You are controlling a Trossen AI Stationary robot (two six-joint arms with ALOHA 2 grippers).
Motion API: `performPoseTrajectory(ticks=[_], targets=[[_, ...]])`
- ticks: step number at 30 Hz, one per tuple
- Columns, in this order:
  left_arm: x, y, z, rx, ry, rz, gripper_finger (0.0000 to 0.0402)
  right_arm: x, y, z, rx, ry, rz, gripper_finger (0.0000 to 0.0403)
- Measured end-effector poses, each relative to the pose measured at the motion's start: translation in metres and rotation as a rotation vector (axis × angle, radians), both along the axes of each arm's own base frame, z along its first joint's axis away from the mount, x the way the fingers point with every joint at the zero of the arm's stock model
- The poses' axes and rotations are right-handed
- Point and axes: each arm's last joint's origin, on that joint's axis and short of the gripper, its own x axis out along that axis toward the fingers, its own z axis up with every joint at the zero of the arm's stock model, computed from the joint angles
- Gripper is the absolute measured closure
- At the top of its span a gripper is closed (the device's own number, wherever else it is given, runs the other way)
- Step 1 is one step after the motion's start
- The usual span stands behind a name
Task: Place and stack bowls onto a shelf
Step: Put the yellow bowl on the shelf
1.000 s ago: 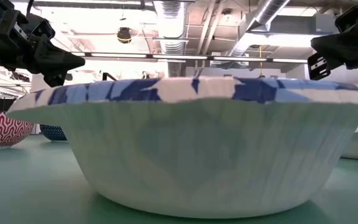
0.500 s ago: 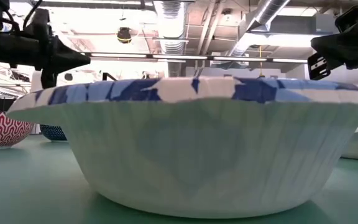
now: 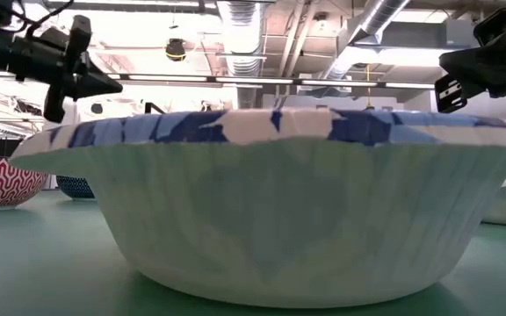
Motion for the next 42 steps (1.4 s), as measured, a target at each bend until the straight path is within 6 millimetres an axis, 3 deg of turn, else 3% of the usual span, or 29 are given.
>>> performPoseTrajectory(ticks=[7, 13, 18, 27, 38, 42], targets=[[0.015, 0.022, 0.034, -0.190, 0.257, 0.210, 0.0401, 0.000, 0.000, 0.000, 0.000, 0.000, 0.000, 0.0377], [0.030, 0.057, 0.053, -0.497, 0.577, 0.338, 0.0380, 0.000, 0.000, 0.002, -0.009, -0.019, -0.002, 0.0377], [0.034, 0.094, 0.044, -0.750, 0.752, 0.421, 0.0315, 0.000, -0.002, 0.002, -0.003, -0.021, -0.062, 0.0377], [0.020, 0.143, 0.010, -1.011, 0.793, 0.311, 0.0210, 0.000, -0.009, 0.004, 0.345, -0.011, -0.282, 0.0377], [-0.009, 0.152, 0.007, -1.041, 0.904, 0.496, 0.0196, 0.000, -0.009, -0.002, 0.367, 0.060, -0.297, 0.0377], [-0.017, 0.153, 0.001, -1.067, 0.907, 0.489, 0.0196, 0.000, -0.009, -0.002, 0.366, 0.064, -0.299, 0.0377]])
